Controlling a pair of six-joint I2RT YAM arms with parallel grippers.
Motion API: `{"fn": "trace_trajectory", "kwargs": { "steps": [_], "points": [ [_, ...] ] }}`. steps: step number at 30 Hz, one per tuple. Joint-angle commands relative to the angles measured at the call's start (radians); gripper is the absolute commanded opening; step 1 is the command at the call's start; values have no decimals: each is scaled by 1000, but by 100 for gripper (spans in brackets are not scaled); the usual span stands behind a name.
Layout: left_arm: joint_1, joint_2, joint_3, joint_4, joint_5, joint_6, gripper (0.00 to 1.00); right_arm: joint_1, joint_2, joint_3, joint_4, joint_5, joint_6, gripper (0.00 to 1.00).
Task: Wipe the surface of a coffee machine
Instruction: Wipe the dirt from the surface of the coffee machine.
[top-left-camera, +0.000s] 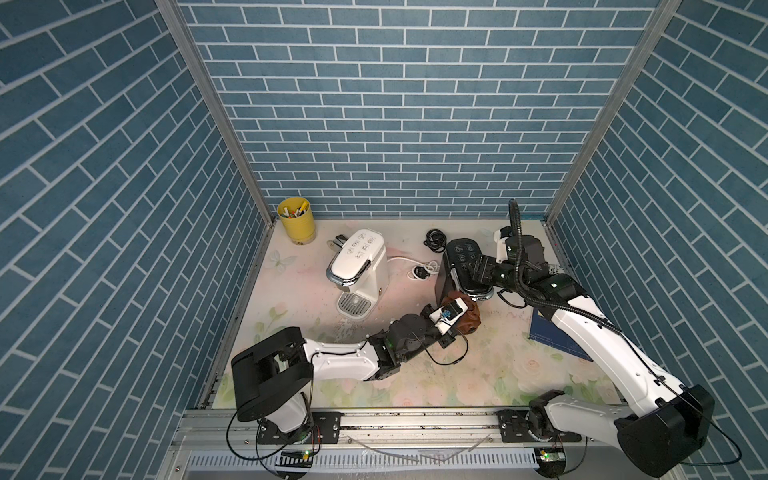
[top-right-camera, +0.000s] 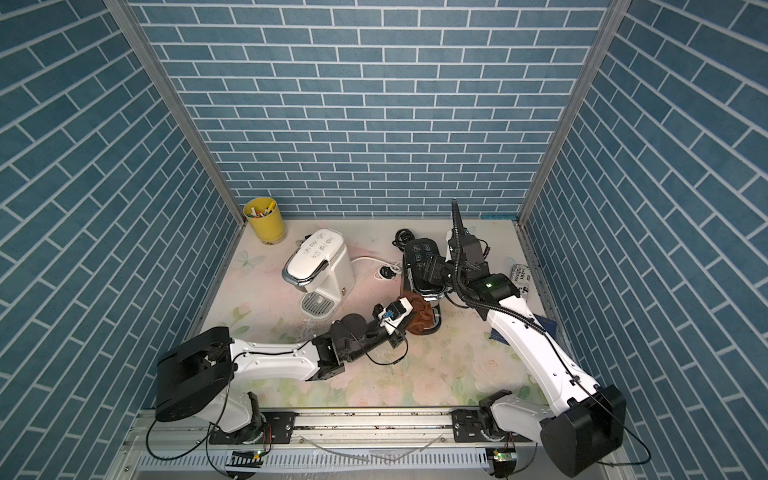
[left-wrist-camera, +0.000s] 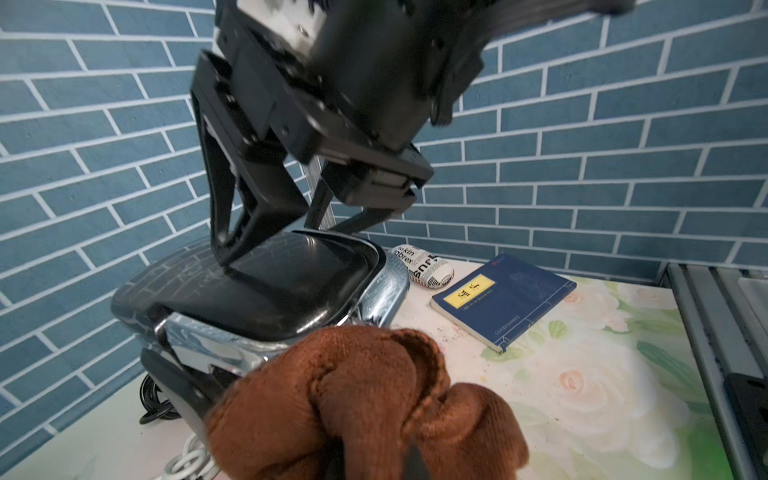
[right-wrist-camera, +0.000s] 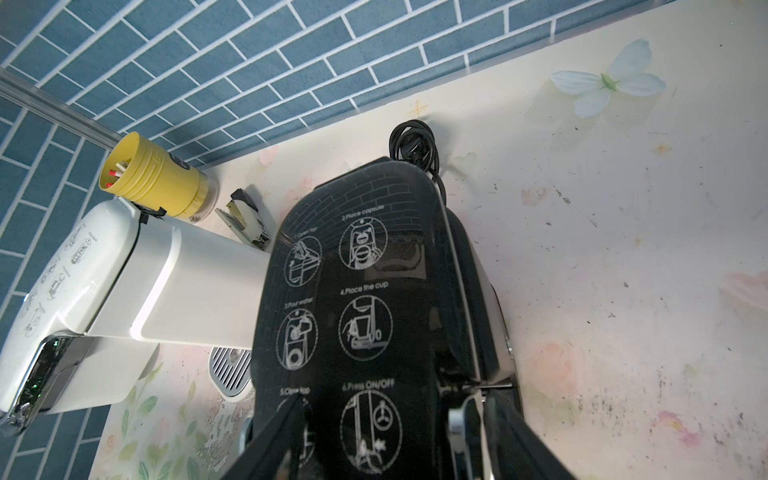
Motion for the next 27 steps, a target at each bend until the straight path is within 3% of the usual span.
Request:
{"fn": "trace_trajectory", "kwargs": {
  "steps": [1,8,11,19,27],
  "points": [
    [0,26,-4,97,-68,-16,0,-2,46,-42,-181,6,-41,66],
    [1,196,-107,366,-170,-137,0,-3,36,-44,-190,4,-41,66],
    [1,205,-134,441,-188,-167,0,-2,27,-53,-195,6,-41,66],
    [32,29,-44,197,-155,-204,0,-3,26,-52,-187,4,-39,66],
    [64,88,-16,165,-103,-293,0,-2,30,-59,-178,-8,-36,66]
  ]
}}
